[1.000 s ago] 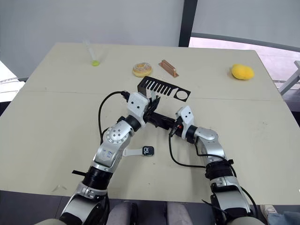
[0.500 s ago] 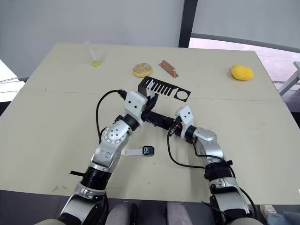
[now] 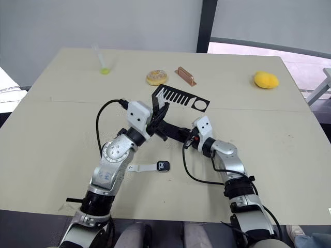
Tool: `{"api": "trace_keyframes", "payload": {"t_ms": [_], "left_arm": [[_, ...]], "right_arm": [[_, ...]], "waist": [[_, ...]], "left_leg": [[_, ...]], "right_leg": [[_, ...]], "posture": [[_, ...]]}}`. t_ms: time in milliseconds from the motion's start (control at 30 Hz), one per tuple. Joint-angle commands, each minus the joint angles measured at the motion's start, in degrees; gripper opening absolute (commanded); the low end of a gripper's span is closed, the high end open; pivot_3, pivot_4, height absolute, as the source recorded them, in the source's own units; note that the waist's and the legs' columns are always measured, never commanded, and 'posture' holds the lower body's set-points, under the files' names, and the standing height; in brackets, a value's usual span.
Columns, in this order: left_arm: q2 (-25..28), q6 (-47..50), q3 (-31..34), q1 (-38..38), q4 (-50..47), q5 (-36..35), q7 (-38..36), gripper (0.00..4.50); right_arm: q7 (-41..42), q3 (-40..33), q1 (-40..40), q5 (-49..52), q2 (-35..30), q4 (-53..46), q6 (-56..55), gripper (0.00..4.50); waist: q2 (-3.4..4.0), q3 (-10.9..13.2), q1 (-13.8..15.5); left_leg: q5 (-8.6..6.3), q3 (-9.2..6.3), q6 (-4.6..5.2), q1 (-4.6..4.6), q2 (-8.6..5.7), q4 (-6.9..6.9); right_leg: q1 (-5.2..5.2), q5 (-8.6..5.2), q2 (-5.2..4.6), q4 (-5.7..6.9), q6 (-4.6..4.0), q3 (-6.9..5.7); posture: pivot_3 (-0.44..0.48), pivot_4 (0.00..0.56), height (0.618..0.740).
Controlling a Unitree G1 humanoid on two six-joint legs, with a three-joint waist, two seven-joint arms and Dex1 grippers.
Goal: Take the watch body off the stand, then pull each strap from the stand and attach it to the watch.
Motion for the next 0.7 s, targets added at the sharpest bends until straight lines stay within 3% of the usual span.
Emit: {"api": "trace_keyframes", "payload": {"t_ms": [33,233,367,467,567,700], "left_arm": [[1.9,0.7,2.2,1.8,-6.1,-3.7,-3.2,0.06],[6.7,2.1,6.5,4.9,-11.0,-10.3,-8.8,0.06],[19.1,12.4,16.8,8.0,-14.3,-30.4,-24.3,0.06],[29.5,21.5,23.1,8.9,-11.1,-40.9,-33.1,0.06],[40.0,27.2,25.1,9.6,-6.1,-44.7,-42.9,0.06],[44.4,35.3,24.9,5.6,-0.8,-49.8,-45.8,0.06]], "right_arm": [[0.2,1.1,2.1,-1.1,0.4,4.6,1.8,0.0],[0.6,1.3,1.9,-1.3,0.2,5.3,1.1,0.0],[4.0,-0.8,1.8,1.8,-0.6,2.7,-2.8,0.0],[8.2,-3.3,2.3,5.8,-2.0,-1.7,-4.4,0.0],[12.3,-5.8,4.5,11.3,-4.9,-9.6,-1.2,0.0],[16.5,-9.6,12.6,20.6,-11.7,-25.0,8.8,0.0]], "waist": [[0.0,0.0,0.0],[-0.01,0.0,0.0],[0.0,0.0,-0.3],[0.06,0.1,0.0],[0.37,0.3,0.1],[0.51,0.4,0.5]], "left_leg": [[0.0,0.0,0.01,0.0,0.0,0.0],[-0.05,-0.03,0.08,0.01,0.0,-0.02],[-0.12,-0.04,0.21,0.02,0.03,-0.11],[-0.12,-0.16,0.22,-0.12,0.02,-0.11],[-0.17,-0.24,0.29,-0.23,-0.08,-0.15],[-0.26,-0.29,0.46,-0.31,-0.19,-0.15]], "right_leg": [[0.0,0.0,0.0,0.0,0.0,0.0],[0.01,0.0,-0.01,-0.01,0.0,-0.01],[-0.03,0.0,0.02,0.0,-0.01,-0.01],[-0.1,0.0,-0.01,-0.04,-0.02,-0.12],[-0.11,0.0,-0.15,-0.17,-0.02,-0.17],[-0.11,0.0,-0.34,-0.25,0.0,-0.29]], "posture": [[0.0,0.15,0.74],[0.0,0.15,0.74],[0.0,0.15,0.74],[0.0,0.15,0.74],[0.0,0.15,0.74],[0.0,0.15,0.74]]}}
